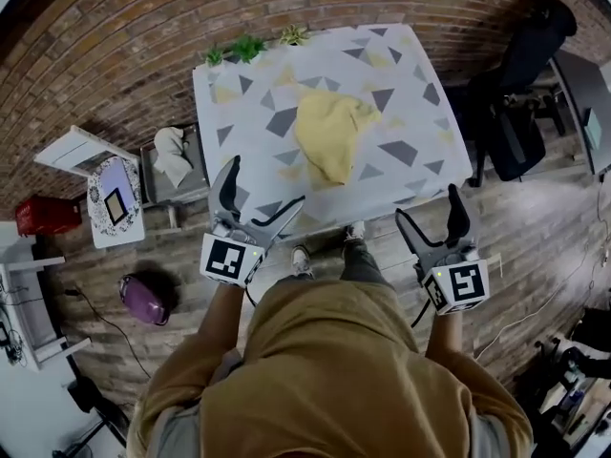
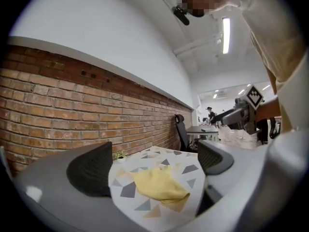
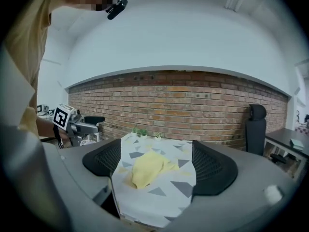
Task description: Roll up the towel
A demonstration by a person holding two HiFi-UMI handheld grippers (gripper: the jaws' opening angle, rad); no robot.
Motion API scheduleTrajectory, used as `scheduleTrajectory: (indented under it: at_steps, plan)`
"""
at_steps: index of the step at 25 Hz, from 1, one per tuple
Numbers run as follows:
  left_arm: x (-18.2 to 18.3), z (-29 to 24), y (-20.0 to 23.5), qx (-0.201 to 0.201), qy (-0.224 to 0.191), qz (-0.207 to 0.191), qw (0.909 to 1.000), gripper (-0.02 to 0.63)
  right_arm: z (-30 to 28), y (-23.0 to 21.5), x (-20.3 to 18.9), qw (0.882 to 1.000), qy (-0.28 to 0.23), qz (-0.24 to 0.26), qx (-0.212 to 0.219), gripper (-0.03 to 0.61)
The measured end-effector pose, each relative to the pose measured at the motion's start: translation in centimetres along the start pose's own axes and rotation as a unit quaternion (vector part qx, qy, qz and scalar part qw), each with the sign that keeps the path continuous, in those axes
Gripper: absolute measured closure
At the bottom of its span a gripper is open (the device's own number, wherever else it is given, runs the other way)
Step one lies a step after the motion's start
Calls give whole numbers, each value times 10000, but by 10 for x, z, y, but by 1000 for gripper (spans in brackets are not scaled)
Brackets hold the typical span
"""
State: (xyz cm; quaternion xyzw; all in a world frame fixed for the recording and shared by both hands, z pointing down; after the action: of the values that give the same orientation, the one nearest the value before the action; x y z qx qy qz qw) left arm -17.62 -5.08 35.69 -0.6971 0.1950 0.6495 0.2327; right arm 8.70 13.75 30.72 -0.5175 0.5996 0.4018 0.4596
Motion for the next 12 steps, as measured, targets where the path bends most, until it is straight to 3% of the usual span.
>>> scheduleTrajectory:
  at_steps: [3, 12]
  plan:
    - [3, -10, 2, 472, 313, 85, 9984, 32, -33, -29, -3, 9987, 6, 261, 438, 143]
    - [16, -52, -18, 1441, 444, -171, 9884, 32, -92, -109, -16, 9828, 358, 683, 1675, 146]
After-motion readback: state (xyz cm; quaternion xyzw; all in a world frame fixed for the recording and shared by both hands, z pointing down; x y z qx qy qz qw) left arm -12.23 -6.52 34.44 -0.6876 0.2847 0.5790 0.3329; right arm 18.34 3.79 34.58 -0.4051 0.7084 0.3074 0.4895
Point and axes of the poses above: the fingertips, and each gripper's own axes: z backward along the fingers, y to its left, x out of its top, the point moved 7 cm from there along z, backward along the fingers, and after that the axes turned 10 degrees about x, right-handed, at the moved point
